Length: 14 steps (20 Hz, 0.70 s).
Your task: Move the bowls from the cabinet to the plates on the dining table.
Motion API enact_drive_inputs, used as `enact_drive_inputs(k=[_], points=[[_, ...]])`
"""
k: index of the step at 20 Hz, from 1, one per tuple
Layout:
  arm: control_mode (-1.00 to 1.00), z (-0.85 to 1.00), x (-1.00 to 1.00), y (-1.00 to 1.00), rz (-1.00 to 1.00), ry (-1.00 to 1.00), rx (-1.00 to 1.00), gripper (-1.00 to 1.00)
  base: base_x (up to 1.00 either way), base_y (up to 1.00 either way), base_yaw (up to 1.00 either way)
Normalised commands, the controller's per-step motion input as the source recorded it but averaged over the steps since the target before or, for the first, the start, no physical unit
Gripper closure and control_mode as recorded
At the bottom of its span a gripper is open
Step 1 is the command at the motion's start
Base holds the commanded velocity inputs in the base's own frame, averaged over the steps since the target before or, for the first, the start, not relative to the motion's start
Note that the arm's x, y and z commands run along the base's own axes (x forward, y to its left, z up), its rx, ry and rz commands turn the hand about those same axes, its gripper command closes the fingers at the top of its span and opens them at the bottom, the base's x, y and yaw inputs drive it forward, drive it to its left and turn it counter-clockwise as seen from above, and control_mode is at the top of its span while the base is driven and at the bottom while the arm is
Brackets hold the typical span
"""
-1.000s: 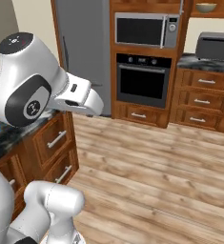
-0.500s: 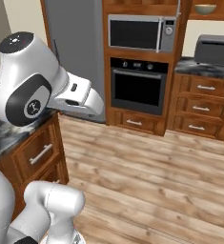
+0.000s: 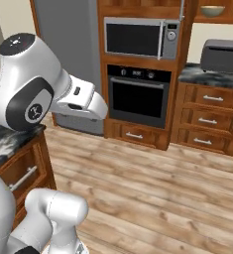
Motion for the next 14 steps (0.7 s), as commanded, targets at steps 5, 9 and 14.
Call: enact_drive_inputs(k=[5, 9, 14], points=[[1.00, 0.00, 0.00, 0.00, 0.00, 0.00, 0.00, -1.00, 0.60, -0.25, 0.00], [1.00, 0.00, 0.00, 0.00, 0.00, 0.00, 0.00, -1.00, 0.59, -0.25, 0.00], [1.00, 0.00, 0.00, 0.00, 0.00, 0.00, 0.00, -1.00, 0.57, -0.24, 0.00]])
